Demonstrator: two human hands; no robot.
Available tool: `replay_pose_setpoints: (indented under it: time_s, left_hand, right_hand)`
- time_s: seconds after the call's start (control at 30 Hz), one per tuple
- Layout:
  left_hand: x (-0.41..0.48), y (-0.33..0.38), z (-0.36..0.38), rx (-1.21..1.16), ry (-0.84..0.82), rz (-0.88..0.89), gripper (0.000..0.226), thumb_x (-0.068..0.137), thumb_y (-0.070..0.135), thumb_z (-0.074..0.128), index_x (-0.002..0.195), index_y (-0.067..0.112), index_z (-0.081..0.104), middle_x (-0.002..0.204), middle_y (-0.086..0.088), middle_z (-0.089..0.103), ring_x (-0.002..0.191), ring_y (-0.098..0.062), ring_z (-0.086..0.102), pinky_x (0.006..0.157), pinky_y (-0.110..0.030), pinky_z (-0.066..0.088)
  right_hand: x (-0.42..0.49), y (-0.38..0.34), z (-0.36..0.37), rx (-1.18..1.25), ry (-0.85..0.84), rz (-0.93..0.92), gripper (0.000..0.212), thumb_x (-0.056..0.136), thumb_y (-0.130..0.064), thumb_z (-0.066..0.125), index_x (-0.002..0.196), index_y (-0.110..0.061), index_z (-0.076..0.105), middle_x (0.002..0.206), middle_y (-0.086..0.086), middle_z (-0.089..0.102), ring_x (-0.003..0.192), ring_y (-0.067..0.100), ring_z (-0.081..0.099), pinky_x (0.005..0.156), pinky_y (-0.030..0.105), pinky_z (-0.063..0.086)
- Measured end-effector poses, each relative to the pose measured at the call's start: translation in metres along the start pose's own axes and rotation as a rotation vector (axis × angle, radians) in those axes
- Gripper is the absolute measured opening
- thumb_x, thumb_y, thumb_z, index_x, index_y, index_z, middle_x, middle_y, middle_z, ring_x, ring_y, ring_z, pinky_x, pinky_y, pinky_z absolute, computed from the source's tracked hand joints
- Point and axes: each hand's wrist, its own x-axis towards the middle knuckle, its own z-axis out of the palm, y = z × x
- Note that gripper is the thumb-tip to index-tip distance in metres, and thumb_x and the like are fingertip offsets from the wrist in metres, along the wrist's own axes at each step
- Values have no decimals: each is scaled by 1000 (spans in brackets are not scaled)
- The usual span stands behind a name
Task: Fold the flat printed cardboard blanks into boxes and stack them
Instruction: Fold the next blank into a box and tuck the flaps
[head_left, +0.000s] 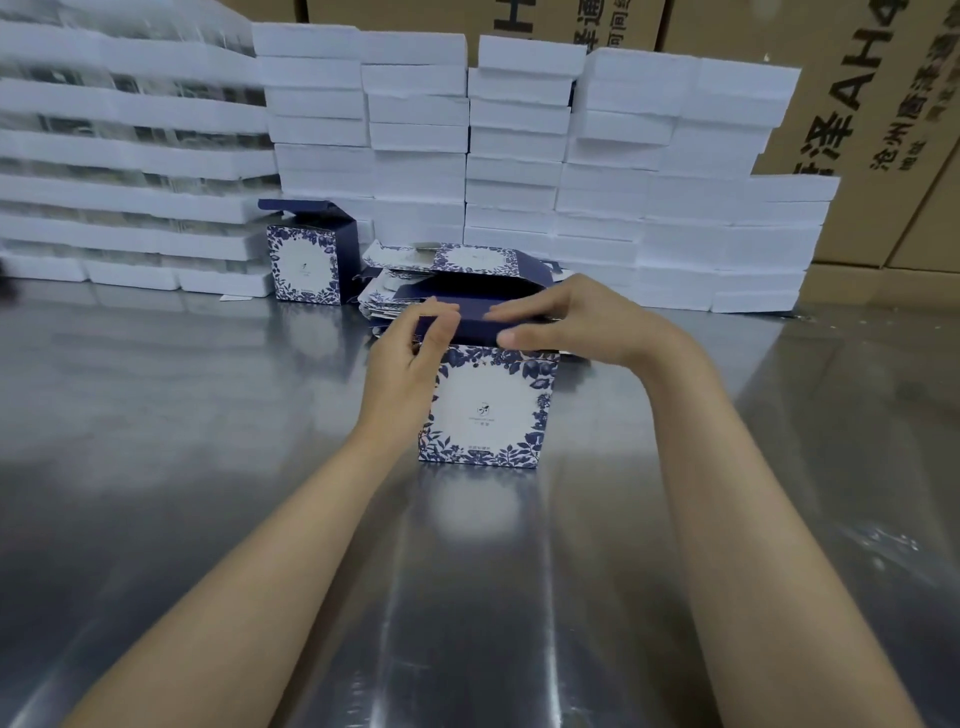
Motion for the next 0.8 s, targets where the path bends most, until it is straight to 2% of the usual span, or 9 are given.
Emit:
replay_pose_setpoints:
  time_s: [0.07,0.13,0.23,0.3,0.37,0.47,0.6,0.7,0.8]
  left_hand:
    - [-2,4,1,-14,34,0,20,92,49,53,100,34,65,105,22,66,103,10,57,82,-7,39]
    - [-2,10,2,-53,84,21,11,95,31,59,101,28,68,104,22,68,109,1,59,85,-13,43]
    - [-2,17,-1,-32,175,93,11,93,18,64,92,28,68,96,7,70,97,-12,64,86,-28,48]
    - [-1,21,-3,16,206,108,17,92,19,65,83,33,64,84,9,67,83,-8,61,77,-24,45]
    - [-1,22,-3,93,224,125,18,93,24,63,80,35,60,81,12,65,80,-10,59,72,-23,42]
    - [0,24,-4,127,259,144,11,94,24,62,84,29,61,83,8,65,83,-16,60,74,-28,44]
    - [3,29,-5,80,282,147,10,94,20,62,88,29,64,91,5,67,92,-15,60,80,-27,45]
    - [5,33,-7,110,262,178,12,89,22,68,88,34,67,90,15,67,94,-12,60,83,-24,44]
    - [7,34,-11,265,248,308,8,84,22,73,91,20,74,90,11,68,93,-18,61,85,-19,41]
  right_hand:
    - [0,-1,1,4,57,-50,20,84,-31,74,101,-41,72,90,-23,73,85,-10,63,76,5,42]
    - [1,-1,2,41,142,-109,18,81,-26,77,94,-39,74,90,-18,74,88,-2,67,79,11,48]
    - [6,-1,7,137,292,-216,12,76,-15,80,85,-24,79,86,-10,75,87,7,69,78,18,50]
    - [10,-1,13,118,340,-268,7,78,-12,78,82,-17,78,82,-8,74,82,8,68,78,20,48]
    - [14,-2,16,105,340,-273,5,80,-12,76,82,-16,77,81,-9,73,82,8,67,80,23,47]
    - [17,-3,16,103,315,-265,8,82,-11,75,85,-18,76,86,-10,71,86,6,65,80,19,45]
    - [14,1,15,154,437,-306,10,80,-6,76,85,-14,76,88,-3,64,82,2,61,72,12,44]
    - [12,-1,16,153,440,-310,12,79,-2,75,85,-12,75,82,-4,62,75,3,58,70,16,43]
    - [15,-8,13,15,406,-309,9,80,-10,76,86,-17,76,83,-11,65,85,8,56,77,19,40]
